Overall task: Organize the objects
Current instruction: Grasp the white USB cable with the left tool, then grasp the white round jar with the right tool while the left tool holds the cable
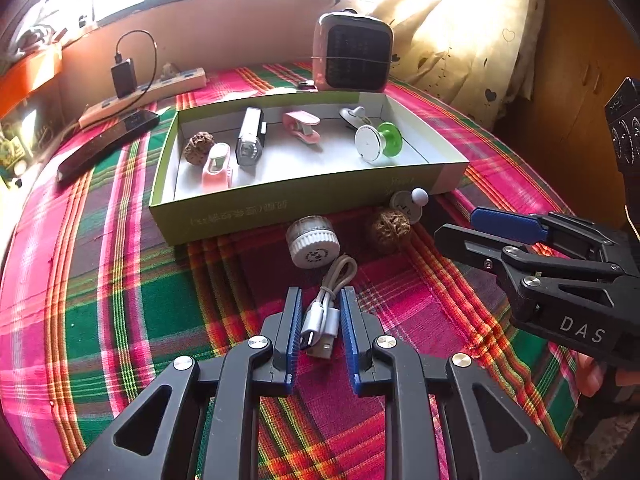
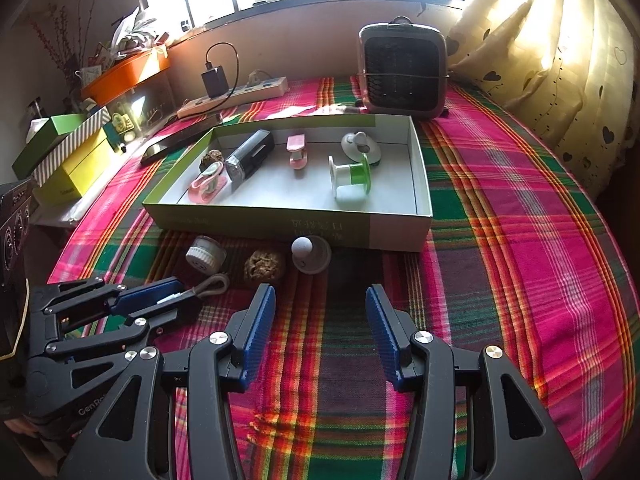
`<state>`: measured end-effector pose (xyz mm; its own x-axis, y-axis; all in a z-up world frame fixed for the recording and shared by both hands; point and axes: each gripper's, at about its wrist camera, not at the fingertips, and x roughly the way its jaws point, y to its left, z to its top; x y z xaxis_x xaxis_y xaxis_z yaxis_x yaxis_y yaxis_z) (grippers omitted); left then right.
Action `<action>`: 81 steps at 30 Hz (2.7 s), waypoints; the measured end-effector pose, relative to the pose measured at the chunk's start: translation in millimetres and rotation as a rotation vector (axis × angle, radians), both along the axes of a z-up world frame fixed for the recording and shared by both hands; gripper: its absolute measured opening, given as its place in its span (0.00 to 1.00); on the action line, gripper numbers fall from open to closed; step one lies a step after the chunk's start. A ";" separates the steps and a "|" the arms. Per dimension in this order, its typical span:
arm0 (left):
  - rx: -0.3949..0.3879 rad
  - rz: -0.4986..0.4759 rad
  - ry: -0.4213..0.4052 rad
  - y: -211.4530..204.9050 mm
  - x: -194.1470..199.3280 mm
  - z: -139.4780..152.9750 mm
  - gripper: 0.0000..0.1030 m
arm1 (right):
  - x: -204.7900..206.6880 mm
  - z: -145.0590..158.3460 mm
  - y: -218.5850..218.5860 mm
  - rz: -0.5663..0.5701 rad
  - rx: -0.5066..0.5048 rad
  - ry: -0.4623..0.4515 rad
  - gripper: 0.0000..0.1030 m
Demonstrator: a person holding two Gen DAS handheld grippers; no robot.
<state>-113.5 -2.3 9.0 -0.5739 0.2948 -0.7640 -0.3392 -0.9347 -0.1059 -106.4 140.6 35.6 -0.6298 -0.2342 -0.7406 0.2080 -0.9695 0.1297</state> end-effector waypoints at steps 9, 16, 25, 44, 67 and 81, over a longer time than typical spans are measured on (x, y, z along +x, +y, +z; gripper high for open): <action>0.030 0.066 -0.010 -26.8 7.6 -0.2 0.17 | -1.3 -1.5 -16.4 0.049 -0.053 -0.016 0.47; 0.046 0.111 -0.011 -45.2 8.0 -1.5 0.16 | -3.5 2.5 -37.5 0.098 -0.050 0.007 0.47; 0.053 0.161 -0.004 -65.5 5.9 -2.7 0.16 | -14.9 3.1 -62.9 0.141 -0.025 0.020 0.47; 0.077 0.202 -0.004 -82.4 4.4 -3.6 0.16 | -30.1 -8.7 -84.4 0.163 0.050 0.002 0.47; 0.077 0.201 -0.004 -83.3 3.9 -3.6 0.16 | -32.7 -14.9 -92.6 0.168 0.103 -0.003 0.32; 0.079 0.201 -0.004 -82.7 4.2 -3.8 0.16 | -30.0 -13.0 -94.6 0.180 0.105 0.008 0.32</action>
<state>-109.3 -84.9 5.2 -0.6240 0.2334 -0.7458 -0.1460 -0.9724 -0.1821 -136.4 46.0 22.6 -0.5909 -0.2649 -0.7620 0.3794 -0.9248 0.0274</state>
